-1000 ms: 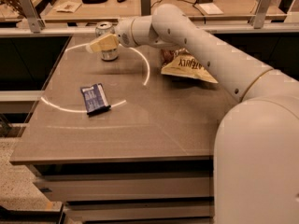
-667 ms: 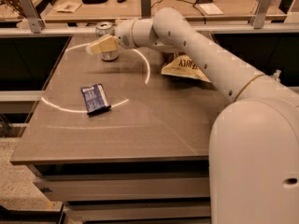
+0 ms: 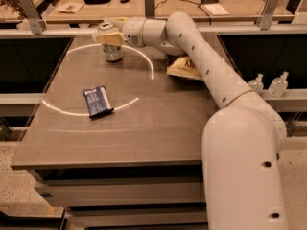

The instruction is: Pick 7up can

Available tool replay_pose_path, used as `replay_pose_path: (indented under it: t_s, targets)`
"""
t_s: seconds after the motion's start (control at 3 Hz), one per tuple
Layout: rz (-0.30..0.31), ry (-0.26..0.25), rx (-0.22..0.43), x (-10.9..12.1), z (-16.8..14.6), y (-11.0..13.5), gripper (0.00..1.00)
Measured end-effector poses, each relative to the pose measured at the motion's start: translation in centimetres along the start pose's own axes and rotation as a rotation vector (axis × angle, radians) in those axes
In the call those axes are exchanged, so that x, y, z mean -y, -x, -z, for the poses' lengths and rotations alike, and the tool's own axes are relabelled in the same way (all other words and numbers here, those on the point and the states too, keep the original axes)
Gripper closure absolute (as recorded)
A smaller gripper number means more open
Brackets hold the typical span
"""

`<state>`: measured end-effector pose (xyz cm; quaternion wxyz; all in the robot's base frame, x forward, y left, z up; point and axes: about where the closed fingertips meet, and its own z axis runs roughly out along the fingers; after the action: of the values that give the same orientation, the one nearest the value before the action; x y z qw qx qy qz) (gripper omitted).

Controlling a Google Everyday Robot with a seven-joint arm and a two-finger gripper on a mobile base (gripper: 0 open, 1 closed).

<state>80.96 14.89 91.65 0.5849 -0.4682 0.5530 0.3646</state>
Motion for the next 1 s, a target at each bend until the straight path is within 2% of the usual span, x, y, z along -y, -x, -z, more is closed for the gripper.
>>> replay_pose_path:
  t_s: [0.33,0.67,1.0]
  targets:
    - [0.03,0.067,0.122,0.1,0.0,2.2,0.65]
    - [0.065,0.101,0.119,-0.1,0.5,3.6,0.88]
    - [0.082,0.109,0.067,-0.1,3.3,6.6,1.0]
